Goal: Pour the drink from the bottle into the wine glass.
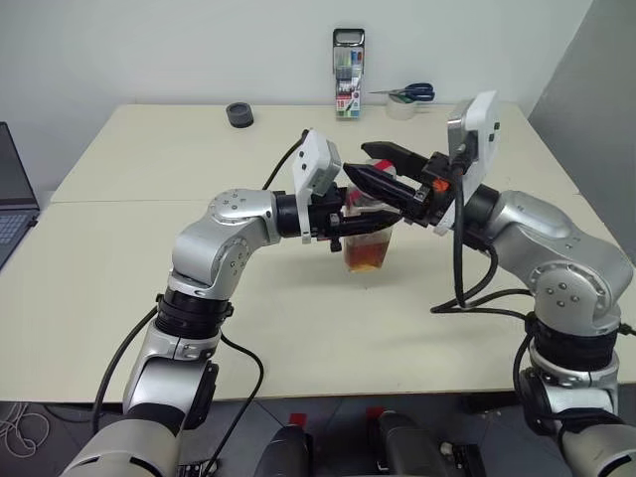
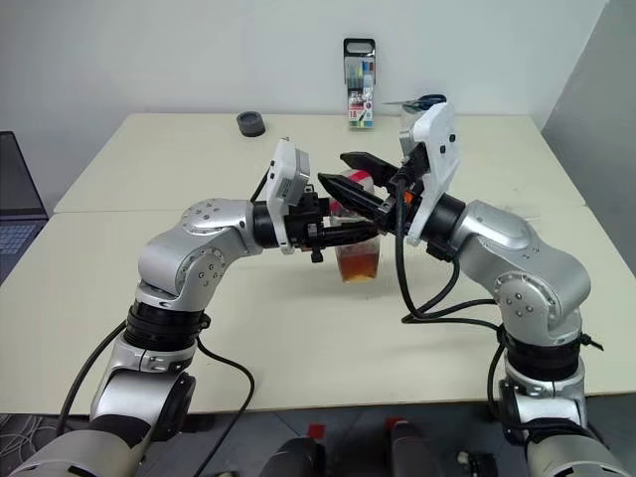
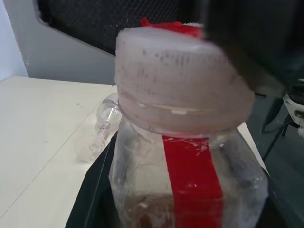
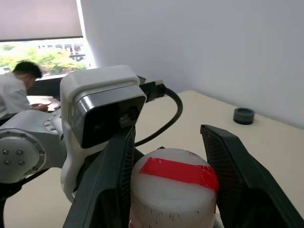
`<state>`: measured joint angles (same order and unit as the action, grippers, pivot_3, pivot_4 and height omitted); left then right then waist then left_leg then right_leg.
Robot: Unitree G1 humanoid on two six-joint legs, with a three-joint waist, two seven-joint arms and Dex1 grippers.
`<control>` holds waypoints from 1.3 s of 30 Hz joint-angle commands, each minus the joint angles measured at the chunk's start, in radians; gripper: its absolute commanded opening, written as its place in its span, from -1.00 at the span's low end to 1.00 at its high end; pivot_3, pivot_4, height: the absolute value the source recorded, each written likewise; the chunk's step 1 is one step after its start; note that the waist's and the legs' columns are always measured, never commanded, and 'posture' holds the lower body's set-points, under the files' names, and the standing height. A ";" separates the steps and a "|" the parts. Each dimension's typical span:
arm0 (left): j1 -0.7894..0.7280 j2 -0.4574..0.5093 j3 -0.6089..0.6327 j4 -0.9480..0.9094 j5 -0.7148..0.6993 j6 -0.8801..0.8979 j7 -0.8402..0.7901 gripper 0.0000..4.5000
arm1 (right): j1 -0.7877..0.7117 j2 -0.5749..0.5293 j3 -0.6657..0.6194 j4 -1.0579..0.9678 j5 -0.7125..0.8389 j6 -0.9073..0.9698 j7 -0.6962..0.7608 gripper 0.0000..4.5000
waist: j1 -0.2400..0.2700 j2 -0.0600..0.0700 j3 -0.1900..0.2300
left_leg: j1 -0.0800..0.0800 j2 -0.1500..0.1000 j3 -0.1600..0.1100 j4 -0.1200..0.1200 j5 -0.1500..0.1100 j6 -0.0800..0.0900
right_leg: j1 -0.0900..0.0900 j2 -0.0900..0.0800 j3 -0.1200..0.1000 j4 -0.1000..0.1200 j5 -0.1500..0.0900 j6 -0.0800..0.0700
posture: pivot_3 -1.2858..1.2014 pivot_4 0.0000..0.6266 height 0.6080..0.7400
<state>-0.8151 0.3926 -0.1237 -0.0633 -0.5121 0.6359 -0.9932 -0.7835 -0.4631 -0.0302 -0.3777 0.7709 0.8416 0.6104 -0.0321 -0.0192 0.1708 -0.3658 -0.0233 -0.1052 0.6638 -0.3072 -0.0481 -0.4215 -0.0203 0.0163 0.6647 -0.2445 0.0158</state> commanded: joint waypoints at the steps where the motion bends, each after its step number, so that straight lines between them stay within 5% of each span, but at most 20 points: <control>1: -0.042 0.002 0.026 -0.047 -0.062 0.031 -0.026 -0.18 | -0.100 -0.089 0.101 0.122 -0.004 -0.075 0.367 -0.17 | 0.000 0.000 0.000 | 0.000 0.000 0.001 0.000 -0.002 0.003 | 0.000 0.000 0.000 0.000 0.000 0.000 | 0.03 -0.52 1.00; 7: -0.035 0.009 0.038 -0.068 -0.057 0.035 -0.020 -0.18 | -0.160 -0.113 0.143 0.265 -0.047 -0.112 0.532 -0.17 | 0.000 0.000 0.000 | 0.000 0.001 0.001 0.000 -0.002 0.003 | 0.000 0.000 -0.001 -0.001 0.000 0.000 | 0.03 -0.52 1.00; 11: -0.018 0.019 0.035 -0.077 -0.041 0.031 -0.010 -0.18 | -0.120 -0.143 0.096 0.230 -0.030 -0.075 0.510 0.40 | 0.001 0.000 0.000 | 0.000 0.001 -0.002 0.000 0.000 0.000 | 0.000 -0.002 0.000 -0.001 0.000 0.000 | 0.03 -0.52 1.00; 15: -0.014 0.018 0.041 -0.043 -0.024 0.002 0.006 -0.18 | -0.030 -0.157 -0.028 0.064 0.044 0.035 0.323 0.98 | 0.004 0.000 0.000 | -0.001 0.001 -0.003 0.001 0.000 -0.001 | 0.000 -0.004 0.000 -0.001 0.000 0.000 | 0.03 -0.52 1.00; 19: -0.019 0.016 0.042 -0.032 -0.025 -0.007 0.010 -0.18 | 0.058 -0.139 -0.102 -0.086 0.097 0.105 0.147 0.98 | 0.005 0.000 0.000 | -0.001 0.000 -0.004 0.000 0.000 -0.001 | -0.001 -0.004 0.000 -0.001 0.000 0.000 | 0.03 -0.52 1.00; 26: -0.044 -0.021 0.027 0.032 -0.002 -0.055 0.012 -0.18 | 0.053 0.047 -0.092 -0.184 0.039 0.102 -0.222 0.98 | 0.001 0.000 0.000 | 0.000 0.001 -0.003 0.000 0.001 -0.001 | 0.000 -0.003 0.001 0.001 0.000 0.000 | 0.03 -0.52 1.00; 39: -0.023 -0.020 0.021 -0.014 -0.001 -0.047 0.008 -0.18 | 0.110 0.014 -0.063 -0.179 -0.042 0.068 -0.263 0.98 | 0.001 0.000 0.000 | 0.000 0.000 -0.002 0.000 0.000 -0.001 | 0.000 -0.002 0.000 0.000 0.000 0.000 | 0.03 -0.52 1.00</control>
<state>-0.8237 0.3714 -0.1178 -0.0228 -0.5021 0.6042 -0.9871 -0.6769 -0.4320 -0.0654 -0.5373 0.7322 0.9251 0.3457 -0.0308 -0.0190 0.1709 -0.3662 -0.0233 -0.1073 0.6639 -0.3068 -0.0489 -0.4216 -0.0226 0.0167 0.6642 -0.2445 0.0159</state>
